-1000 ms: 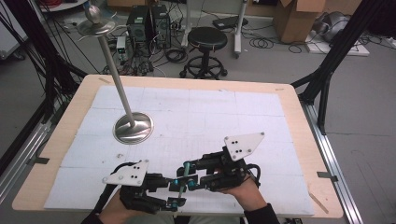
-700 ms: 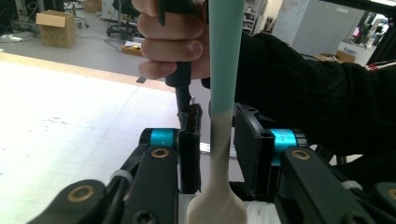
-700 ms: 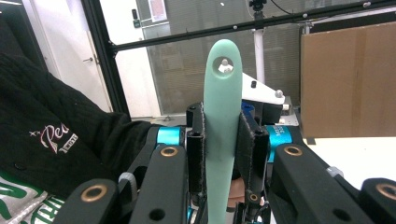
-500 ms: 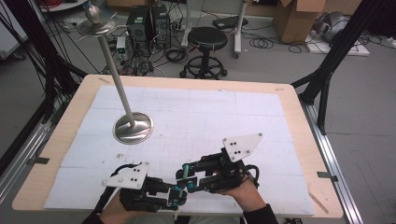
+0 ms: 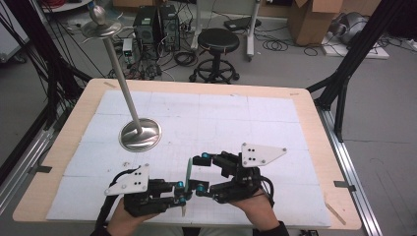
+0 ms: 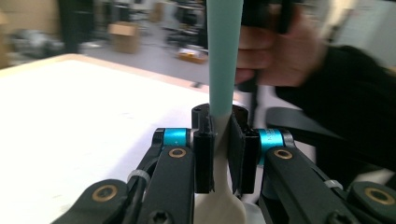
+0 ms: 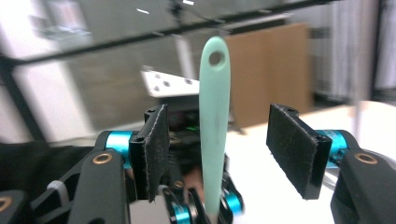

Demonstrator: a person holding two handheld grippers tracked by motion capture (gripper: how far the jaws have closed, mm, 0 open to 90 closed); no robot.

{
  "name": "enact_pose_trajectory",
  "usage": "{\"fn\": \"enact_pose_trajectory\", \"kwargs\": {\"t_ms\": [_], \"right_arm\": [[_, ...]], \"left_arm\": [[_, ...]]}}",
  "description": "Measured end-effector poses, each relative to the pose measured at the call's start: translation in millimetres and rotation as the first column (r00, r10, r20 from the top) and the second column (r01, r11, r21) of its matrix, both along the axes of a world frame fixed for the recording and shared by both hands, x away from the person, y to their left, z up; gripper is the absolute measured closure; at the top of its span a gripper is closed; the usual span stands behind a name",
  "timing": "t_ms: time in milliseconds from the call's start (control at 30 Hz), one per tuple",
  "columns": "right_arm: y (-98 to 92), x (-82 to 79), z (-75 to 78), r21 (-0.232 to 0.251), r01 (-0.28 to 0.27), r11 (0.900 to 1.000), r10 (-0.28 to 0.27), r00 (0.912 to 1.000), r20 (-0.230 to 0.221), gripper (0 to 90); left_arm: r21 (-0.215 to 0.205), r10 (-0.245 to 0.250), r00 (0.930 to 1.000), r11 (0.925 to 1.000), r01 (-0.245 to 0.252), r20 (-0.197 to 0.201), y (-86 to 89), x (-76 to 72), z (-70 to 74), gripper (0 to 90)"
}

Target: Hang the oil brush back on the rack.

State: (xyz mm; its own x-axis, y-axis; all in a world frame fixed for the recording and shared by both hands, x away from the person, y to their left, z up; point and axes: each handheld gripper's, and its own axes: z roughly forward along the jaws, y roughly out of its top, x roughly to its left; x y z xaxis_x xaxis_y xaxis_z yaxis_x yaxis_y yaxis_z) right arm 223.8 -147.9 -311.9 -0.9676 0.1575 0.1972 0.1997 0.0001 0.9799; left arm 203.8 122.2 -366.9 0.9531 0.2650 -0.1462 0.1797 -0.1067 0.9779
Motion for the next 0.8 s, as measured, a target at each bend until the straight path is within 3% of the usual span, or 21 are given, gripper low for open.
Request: {"fn": "enact_pose_trajectory", "kwargs": {"t_ms": [133, 333, 367, 467, 600, 800], "right_arm": [[4.4, -8.1, 4.0, -0.034, 0.127, 0.991, -0.126, 0.9912, 0.041, 32.3], [10.1, -15.5, 6.9, -0.063, 0.281, 0.958, -0.276, 0.9581, 0.079, 30.3], [10.9, -15.9, 6.5, -0.069, 0.286, 0.956, -0.281, 0.9568, 0.074, 30.5], [13.1, -16.0, 4.9, -0.077, 0.326, 0.942, -0.322, 0.9447, 0.063, 32.0], [16.9, -14.2, 1.9, -0.09, 0.356, 0.93, -0.353, 0.9344, 0.046, 38.0], [25.2, -12.7, -0.6, -0.11, 0.384, 0.917, -0.384, 0.9231, 0.028, 48.6]], "left_arm": [[0.021, 0.127, 0.9919, 0.9917, -0.127, 0.006, 2.0, 1.0, -0.1, 81.2], [0.044, 0.261, 0.9652, 0.9643, -0.261, 0.005, 2.8, 2.7, -1.4, 81.2], [0.047, 0.277, 0.961, 0.9598, -0.277, 0.01, 2.5, 2.4, -1.4, 81.2], [0.055, 0.311, 0.95, 0.9484, -0.312, 0.02, 0.2, 0.7, -1.7, 81.2], [0.077, 0.328, 0.9444, 0.9413, -0.329, 0.017, -5.1, 0.2, -3.5, 81.2], [0.085, 0.339, 0.9407, 0.9369, -0.339, 0.023, -11.3, -1.4, -5.0, 81.2]]}}
